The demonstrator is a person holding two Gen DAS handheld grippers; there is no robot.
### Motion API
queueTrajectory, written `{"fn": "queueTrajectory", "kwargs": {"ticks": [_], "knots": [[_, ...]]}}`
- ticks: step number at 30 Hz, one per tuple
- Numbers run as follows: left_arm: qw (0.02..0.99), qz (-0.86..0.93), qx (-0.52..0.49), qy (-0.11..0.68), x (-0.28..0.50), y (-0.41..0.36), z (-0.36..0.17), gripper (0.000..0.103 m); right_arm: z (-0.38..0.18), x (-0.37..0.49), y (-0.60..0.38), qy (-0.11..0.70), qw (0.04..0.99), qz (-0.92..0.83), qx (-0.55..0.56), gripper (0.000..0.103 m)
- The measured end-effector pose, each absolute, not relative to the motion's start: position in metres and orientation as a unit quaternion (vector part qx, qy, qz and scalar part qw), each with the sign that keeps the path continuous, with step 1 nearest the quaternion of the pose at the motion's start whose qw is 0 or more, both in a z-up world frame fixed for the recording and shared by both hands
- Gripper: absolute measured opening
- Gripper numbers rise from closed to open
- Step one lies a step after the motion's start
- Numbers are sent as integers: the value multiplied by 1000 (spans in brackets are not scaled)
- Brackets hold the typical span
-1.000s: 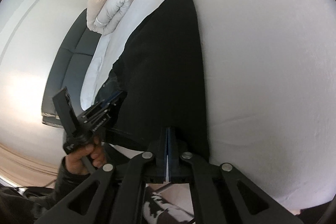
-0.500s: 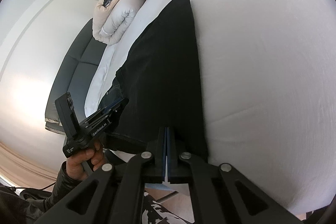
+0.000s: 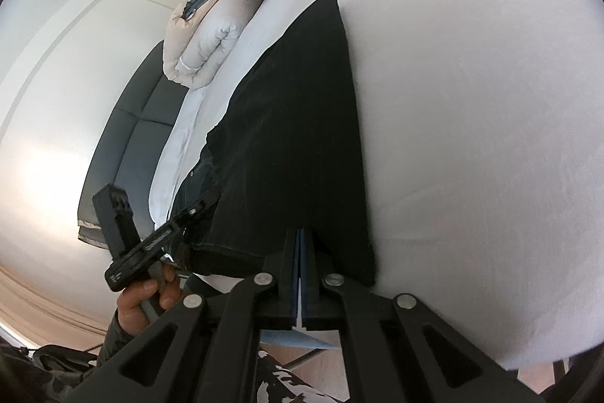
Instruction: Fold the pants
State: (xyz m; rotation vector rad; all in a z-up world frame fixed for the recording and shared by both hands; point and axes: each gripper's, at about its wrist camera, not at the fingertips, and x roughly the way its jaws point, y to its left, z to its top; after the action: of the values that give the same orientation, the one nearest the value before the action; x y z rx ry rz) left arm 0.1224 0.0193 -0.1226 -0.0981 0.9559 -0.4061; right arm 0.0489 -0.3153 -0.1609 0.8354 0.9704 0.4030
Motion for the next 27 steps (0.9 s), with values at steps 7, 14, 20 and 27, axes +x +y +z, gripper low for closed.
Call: {"fn": "queueTrajectory", "kwargs": {"ticks": [7, 14, 20, 27], "knots": [[886, -135, -203, 395, 76, 127, -89, 54, -132, 40, -307, 432, 792, 191, 387, 8], [858, -47, -400, 318, 31, 232, -98, 82, -100, 59, -271, 394, 783, 263, 403, 34], [811, -48, -484, 325, 32, 255, -124, 82, -88, 77, -239, 394, 769, 311, 396, 37], [762, -42, -550, 340, 33, 261, -163, 82, -88, 87, -228, 401, 757, 325, 400, 37]]}}
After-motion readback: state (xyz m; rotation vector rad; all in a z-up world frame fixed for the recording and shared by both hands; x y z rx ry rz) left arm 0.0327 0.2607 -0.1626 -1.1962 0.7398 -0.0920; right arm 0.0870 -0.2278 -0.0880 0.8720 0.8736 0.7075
